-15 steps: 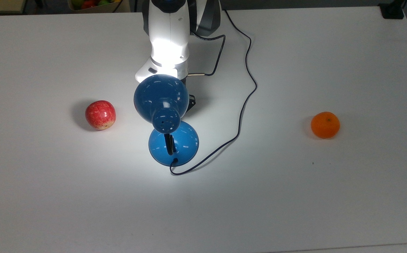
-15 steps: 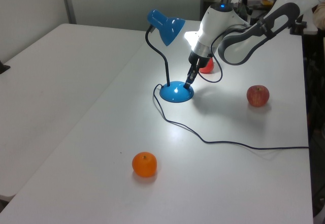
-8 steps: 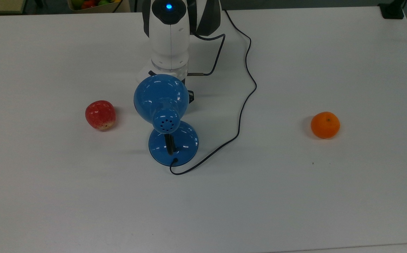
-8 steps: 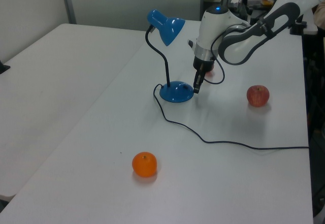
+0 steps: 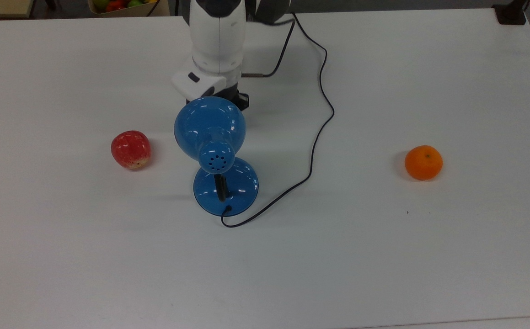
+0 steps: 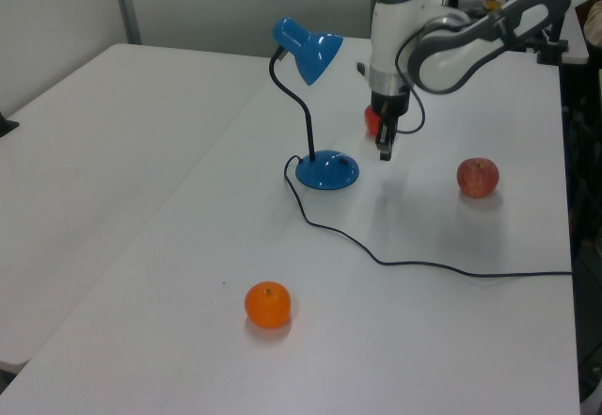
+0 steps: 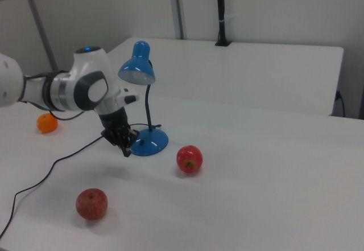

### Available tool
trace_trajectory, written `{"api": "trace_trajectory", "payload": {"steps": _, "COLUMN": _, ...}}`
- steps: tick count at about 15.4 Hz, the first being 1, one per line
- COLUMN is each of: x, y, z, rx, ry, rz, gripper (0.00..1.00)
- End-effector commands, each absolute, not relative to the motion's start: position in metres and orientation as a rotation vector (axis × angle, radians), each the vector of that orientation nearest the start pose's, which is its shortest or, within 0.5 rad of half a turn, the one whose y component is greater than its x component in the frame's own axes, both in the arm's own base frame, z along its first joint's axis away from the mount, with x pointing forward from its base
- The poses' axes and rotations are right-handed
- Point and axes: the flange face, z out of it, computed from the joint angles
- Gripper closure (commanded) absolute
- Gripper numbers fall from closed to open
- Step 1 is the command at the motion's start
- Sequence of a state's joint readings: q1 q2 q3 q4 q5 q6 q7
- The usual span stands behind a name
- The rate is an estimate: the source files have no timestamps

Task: Turn off lamp

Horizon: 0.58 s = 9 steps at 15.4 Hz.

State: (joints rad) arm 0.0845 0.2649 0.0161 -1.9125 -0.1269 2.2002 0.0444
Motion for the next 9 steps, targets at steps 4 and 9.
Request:
{"api": "trace_trajectory", "payload": {"steps": 4, "x": 0.58, "y": 0.056, "z": 0.486, "rx": -3.27, "ry": -0.162, "rz": 0.039, "gripper": 1.0}}
{"api": "trace_trajectory", "payload": {"steps": 9, "x": 0.572, "y": 0.05, "z": 0.554, "rx": -3.263, "ry": -0.114, "rz": 0.049, "gripper": 1.0}}
